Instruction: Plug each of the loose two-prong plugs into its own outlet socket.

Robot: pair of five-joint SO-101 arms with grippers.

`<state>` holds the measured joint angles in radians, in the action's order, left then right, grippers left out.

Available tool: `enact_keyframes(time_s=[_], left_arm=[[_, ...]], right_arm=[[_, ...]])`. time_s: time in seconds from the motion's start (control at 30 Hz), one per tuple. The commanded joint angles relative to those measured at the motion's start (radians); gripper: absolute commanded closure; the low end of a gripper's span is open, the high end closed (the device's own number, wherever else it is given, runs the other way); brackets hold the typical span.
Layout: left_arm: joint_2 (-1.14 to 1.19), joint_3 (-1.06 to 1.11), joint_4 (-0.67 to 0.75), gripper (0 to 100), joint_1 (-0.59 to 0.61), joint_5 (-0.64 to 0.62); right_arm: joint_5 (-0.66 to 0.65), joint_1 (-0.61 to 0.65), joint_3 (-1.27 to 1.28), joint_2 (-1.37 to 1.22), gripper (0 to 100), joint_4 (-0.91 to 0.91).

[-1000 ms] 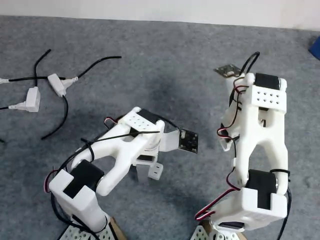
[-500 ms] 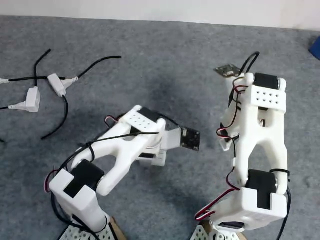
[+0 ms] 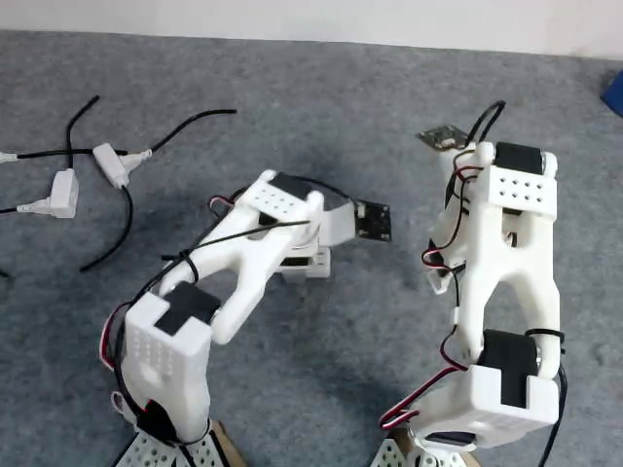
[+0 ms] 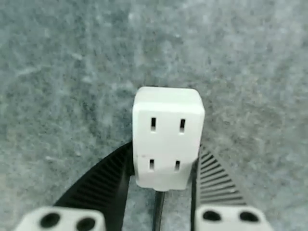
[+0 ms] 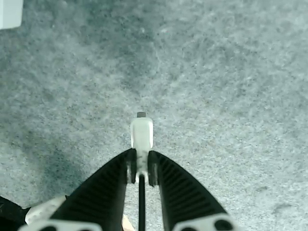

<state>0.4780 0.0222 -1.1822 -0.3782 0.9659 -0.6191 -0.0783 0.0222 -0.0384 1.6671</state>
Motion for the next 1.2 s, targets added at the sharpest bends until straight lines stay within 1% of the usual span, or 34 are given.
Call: enact_keyframes(time_s=[0.0, 0.13, 0.2, 0.27, 0.43, 0.63, 0.8, 0.93, 1.03, 1.17], left_arm=[[0.054, -0.139, -0.060, 92, 0.008, -0.018], [0.054, -0.222, -0.163, 80, 0.013, -0.015], [0.054, -0.246, -0.196, 76, 0.013, -0.011], [0.054, -0.275, -0.221, 77, 0.015, -0.011], [0.056, -0.369, -0.299, 78, 0.062, -0.018], [0.054, -0.446, -0.393, 72, 0.120, -0.011], [0.054, -0.506, -0.463, 76, 0.176, -0.011], [0.054, -0.588, -0.526, 79, 0.269, -0.028], [0.054, -0.671, -0.571, 79, 0.383, -0.138], [0.056, -0.716, -0.572, 79, 0.542, -0.259]], right_arm=[[0.006, 0.010, -0.018, 0.065, 99.1, 0.008], [0.006, 0.010, -0.018, 0.065, 99.1, 0.008], [0.006, 0.012, -0.018, 0.065, 99.1, 0.008], [0.006, 0.012, -0.018, 0.065, 99.1, 0.008], [0.006, 0.012, -0.018, 0.065, 99.1, 0.008], [0.006, 0.028, -0.018, 0.065, 99.1, 0.010], [0.006, 0.059, -0.018, 0.065, 99.1, 0.015], [0.005, 0.097, -0.019, 0.065, 99.1, 0.015], [0.018, 0.137, -0.045, 0.065, 99.1, 0.021], [0.161, 0.214, -0.166, 0.059, 99.1, 0.093]])
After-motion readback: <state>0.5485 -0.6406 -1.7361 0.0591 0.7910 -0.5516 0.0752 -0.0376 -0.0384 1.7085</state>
